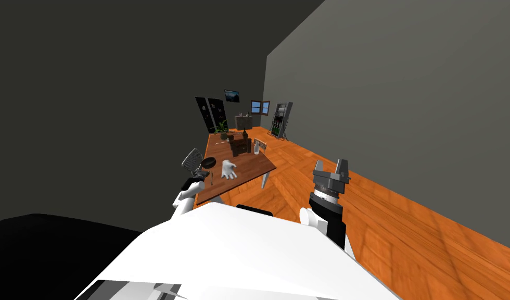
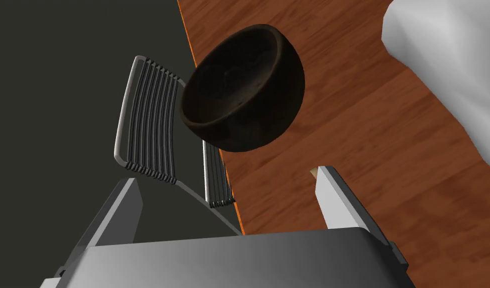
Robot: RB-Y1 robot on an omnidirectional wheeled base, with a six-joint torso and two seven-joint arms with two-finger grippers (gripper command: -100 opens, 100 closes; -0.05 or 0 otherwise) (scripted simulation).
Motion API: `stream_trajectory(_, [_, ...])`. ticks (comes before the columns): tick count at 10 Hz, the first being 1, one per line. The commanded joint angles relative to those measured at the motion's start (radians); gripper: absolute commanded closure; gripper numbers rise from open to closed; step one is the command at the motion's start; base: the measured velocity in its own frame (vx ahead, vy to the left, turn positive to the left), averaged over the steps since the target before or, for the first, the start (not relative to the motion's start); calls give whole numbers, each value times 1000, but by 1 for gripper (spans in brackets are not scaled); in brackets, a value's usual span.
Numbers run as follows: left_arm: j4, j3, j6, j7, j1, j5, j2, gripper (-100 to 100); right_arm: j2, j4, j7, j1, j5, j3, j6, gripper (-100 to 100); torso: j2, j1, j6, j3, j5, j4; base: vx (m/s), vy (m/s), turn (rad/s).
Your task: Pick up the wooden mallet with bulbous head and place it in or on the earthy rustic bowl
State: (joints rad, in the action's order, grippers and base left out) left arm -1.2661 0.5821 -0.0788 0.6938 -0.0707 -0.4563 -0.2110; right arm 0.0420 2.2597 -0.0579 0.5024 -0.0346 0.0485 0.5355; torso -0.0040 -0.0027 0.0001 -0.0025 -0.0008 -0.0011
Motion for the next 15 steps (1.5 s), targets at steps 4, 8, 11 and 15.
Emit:
stream_trajectory(4, [124,65,-78,79,51,-51,-19,-100,0,0,0,0,0,0,0,0,1,0,0,1,0,0,47,-55,30])
stream_trajectory(8, [219,103,-121,120,82,-77,-32,-100,0,0,0,0,0,0,0,0,2,2,0,1,0,0,34,-31,20])
stream_trajectory(11, [290,135,-159,156,109,-100,-46,-100,0,0,0,0,0,0,0,0,0,0,0,0,0,0,49,-51,31])
stream_trajectory(15, [386,183,-213,209,147,-133,-72,-100,0,0,0,0,0,0,0,0,2,1,0,1,0,0,32,-35,25])
